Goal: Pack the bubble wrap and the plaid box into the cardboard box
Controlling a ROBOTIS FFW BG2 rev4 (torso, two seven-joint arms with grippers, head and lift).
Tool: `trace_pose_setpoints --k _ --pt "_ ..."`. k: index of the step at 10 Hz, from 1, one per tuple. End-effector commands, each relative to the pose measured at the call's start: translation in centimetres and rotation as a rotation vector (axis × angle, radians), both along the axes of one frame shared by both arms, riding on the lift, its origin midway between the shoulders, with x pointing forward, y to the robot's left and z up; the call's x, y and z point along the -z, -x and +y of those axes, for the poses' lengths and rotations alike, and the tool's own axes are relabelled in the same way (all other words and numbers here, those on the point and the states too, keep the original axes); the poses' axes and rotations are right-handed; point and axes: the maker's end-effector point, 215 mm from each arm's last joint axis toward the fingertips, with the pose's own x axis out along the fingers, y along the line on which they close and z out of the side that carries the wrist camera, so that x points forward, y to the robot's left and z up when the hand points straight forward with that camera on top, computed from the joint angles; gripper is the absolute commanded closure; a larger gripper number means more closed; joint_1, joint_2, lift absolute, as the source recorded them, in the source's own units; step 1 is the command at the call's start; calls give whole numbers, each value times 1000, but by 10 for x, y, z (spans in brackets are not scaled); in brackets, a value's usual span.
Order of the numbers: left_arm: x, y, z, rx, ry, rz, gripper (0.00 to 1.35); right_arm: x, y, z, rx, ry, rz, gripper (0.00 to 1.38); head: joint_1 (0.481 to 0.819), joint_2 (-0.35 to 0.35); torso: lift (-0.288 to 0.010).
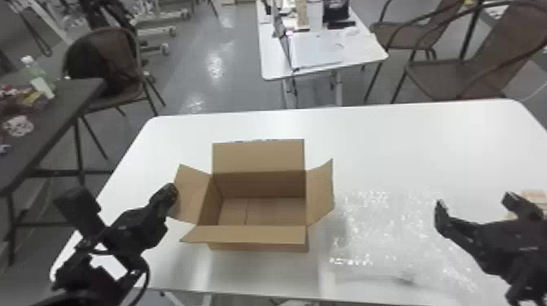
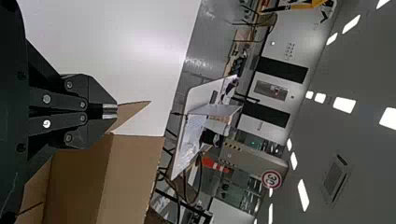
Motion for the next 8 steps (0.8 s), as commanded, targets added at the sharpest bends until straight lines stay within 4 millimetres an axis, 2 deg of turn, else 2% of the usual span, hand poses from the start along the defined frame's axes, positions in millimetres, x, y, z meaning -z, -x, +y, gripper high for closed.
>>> trace_pose_setpoints --k 1,3,5,8 --pt "3 1 -1 1 6 5 1219 -1 0 0 0 -2 -2 91 695 210 -122" --pt "3 1 -3 3 11 7 1219 1 -7 2 -2 3 34 93 695 209 -122" --pt "4 0 -5 7 11 7 1219 -11 -17 4 -2 16 67 91 695 208 -122" --pt "5 0 -7 10 12 9 1219 6 -18 0 29 54 327 93 695 200 -122"
